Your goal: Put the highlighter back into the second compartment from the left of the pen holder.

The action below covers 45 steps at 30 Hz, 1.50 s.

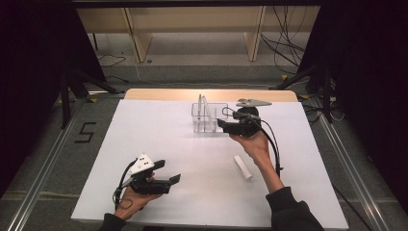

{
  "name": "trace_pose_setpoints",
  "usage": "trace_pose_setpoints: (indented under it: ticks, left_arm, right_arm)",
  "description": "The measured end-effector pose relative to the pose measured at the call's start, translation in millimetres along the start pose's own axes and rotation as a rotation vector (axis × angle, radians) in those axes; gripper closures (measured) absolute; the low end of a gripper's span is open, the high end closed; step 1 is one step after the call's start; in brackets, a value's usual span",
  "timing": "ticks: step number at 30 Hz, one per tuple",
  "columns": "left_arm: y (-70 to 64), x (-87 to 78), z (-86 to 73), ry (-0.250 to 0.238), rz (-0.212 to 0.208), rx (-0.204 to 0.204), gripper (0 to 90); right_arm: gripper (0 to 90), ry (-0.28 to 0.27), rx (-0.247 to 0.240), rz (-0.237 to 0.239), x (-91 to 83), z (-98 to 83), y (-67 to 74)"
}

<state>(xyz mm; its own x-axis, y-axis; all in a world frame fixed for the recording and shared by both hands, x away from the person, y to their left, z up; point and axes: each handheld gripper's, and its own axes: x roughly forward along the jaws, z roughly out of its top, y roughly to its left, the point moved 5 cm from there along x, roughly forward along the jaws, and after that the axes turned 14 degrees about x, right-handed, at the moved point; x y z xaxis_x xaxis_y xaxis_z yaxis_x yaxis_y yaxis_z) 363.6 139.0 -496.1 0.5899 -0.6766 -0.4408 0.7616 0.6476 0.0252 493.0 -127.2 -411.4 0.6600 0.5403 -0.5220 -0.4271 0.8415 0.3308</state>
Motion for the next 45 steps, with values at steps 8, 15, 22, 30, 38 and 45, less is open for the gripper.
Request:
trace_pose_setpoints:
  ticks: [8,15,22,30,38,45]
  left_arm:
    - [0.4,0.3,-0.6,0.007,-0.002,0.007,16.0]
    - [0.8,-0.1,-0.7,0.009,0.001,0.007,15.9]
    - [0.7,0.2,-0.9,0.011,0.002,0.007,15.9]
    - [0.9,0.1,-0.9,0.009,0.003,0.005,15.9]
    - [0.8,-0.2,-0.5,0.007,0.002,0.004,15.9]
    - [1.4,-0.6,-0.4,0.006,0.003,0.003,15.9]
  right_arm:
    - [29.3,0.022,-0.017,-0.022,-7.1,-16.4,-2.6]
    - [24.4,0.030,-0.012,-0.027,-9.7,-27.8,-4.4]
    - [20.2,0.031,0.006,-0.021,-16.0,-38.1,-6.1]
    - [18.5,0.026,0.011,-0.030,-25.4,-48.8,-10.2]
    - [18.2,0.040,-0.013,-0.048,-28.7,-56.8,-8.9]
    - [18.2,0.066,-0.022,-0.048,-30.8,-64.8,-8.7]
